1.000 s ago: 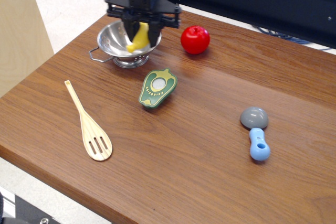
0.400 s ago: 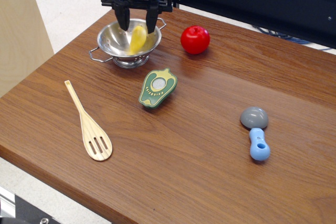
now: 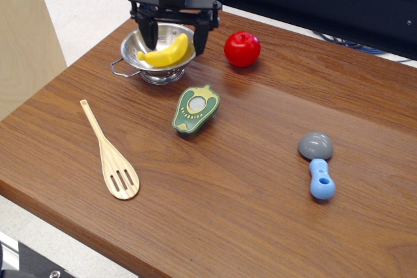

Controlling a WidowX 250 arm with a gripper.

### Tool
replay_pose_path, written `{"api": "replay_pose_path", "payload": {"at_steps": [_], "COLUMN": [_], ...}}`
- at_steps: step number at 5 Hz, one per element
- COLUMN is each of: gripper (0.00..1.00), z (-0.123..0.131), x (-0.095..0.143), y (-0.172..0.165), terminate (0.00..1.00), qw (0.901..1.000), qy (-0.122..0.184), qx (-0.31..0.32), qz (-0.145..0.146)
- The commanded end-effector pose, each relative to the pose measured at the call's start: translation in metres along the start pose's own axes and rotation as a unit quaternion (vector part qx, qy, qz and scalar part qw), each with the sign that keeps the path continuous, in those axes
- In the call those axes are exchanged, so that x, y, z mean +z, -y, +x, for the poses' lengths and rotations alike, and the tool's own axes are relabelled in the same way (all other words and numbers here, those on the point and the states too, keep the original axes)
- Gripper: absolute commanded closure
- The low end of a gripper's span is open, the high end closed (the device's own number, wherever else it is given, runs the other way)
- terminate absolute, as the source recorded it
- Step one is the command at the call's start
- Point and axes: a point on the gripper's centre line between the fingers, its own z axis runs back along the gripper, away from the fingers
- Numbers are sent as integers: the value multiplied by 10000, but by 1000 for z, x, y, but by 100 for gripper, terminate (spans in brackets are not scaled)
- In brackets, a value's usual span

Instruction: Put banana in colander

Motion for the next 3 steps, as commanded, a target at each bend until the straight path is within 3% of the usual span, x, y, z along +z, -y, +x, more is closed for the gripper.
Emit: {"api": "replay_pose_path", "payload": {"at_steps": [1, 2, 3], "gripper": [0, 0, 0], "z": [-9, -9, -9], "x": [51, 51, 51], "y": [6, 6, 6], "terminate": [0, 0, 100], "qw": [9975, 9975, 9975], "qy": [570, 570, 570], "qx": [-409, -409, -409], "qz": [-124, -124, -124]}}
